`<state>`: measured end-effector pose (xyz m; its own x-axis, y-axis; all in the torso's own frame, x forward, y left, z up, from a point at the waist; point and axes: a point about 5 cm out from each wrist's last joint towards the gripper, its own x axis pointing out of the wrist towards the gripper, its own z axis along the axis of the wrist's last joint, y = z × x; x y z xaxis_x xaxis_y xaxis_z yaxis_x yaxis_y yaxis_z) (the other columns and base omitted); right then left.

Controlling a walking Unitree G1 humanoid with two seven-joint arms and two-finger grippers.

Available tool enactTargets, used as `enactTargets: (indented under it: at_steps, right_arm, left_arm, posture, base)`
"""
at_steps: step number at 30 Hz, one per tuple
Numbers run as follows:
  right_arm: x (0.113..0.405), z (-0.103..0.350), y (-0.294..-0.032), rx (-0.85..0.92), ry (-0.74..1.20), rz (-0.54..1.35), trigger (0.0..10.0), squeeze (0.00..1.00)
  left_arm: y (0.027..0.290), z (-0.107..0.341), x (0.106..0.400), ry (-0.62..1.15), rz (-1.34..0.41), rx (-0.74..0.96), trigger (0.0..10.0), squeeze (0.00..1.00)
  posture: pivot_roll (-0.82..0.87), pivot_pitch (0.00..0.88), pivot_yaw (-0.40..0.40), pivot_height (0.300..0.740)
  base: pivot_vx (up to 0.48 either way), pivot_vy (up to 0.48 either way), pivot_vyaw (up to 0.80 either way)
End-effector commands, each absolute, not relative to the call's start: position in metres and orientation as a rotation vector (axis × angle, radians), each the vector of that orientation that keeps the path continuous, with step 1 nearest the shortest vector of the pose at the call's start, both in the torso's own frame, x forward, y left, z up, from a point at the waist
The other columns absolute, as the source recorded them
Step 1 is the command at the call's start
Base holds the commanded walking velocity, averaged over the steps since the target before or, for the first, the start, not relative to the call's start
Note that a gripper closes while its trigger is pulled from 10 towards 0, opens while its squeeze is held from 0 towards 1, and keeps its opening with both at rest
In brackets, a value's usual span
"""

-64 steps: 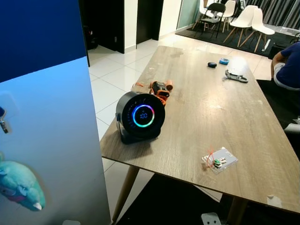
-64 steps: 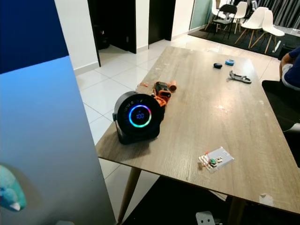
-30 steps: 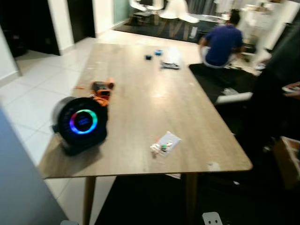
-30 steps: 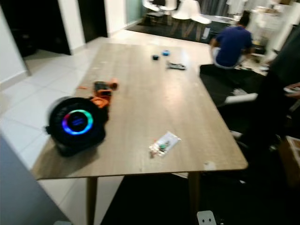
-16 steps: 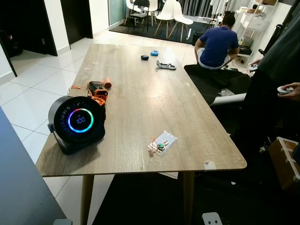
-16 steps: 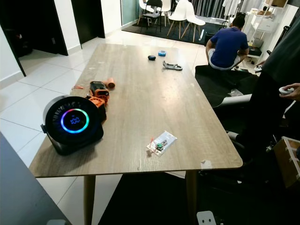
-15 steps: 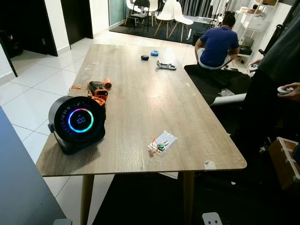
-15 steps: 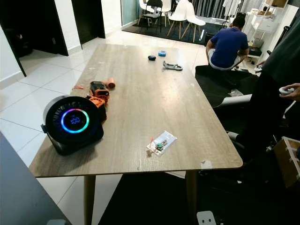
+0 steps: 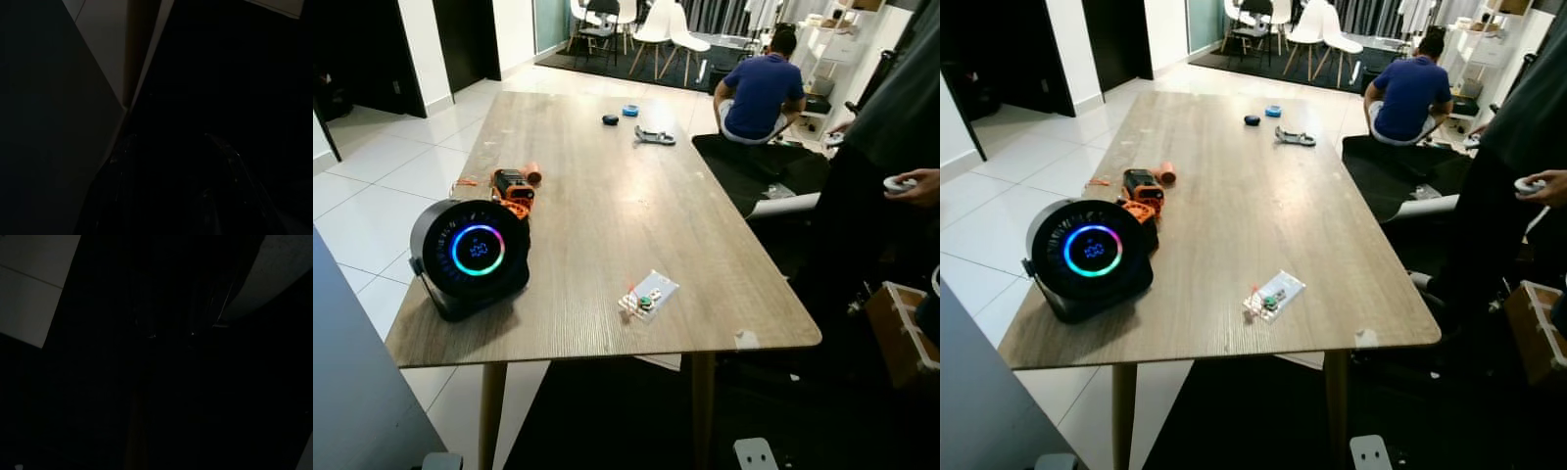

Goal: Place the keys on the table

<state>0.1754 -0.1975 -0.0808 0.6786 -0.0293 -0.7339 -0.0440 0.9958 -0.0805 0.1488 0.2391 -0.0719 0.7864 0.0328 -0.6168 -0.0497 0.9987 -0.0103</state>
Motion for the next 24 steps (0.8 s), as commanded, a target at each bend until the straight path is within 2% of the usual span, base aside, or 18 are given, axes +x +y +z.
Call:
enactTargets:
  at_steps: [1,10,24]
  right_arm:
    - [0.1678,-0.0842,-0.2005,-0.106,0.855,0.009,10.0,0.00]
    - [0.1671,-0.0848,-0.1991,-0.106,0.859,0.011,10.0,0.00]
    - [0.1674,-0.0847,-0.1969,-0.102,0.850,0.014,10.0,0.00]
  left_arm:
    - [0.2359,-0.0741,0.1445,0.667,0.047,-0.043,10.0,0.00]
    - [0.2367,-0.0719,0.1470,0.651,0.031,-0.028,10.0,0.00]
    - [0.2362,-0.0682,0.1495,0.610,0.005,-0.015,10.0,0.00]
  posture:
    - [0.11,0.055,-0.083,0.740]
    - [0.11,0.049,-0.081,0.740]
    - [0.12,0.054,-0.081,0.740]
  base:
    - [-0.334,0.000,0.00]
    - [-0.339,0.000,0.00]
    - [0.000,0.000,0.00]
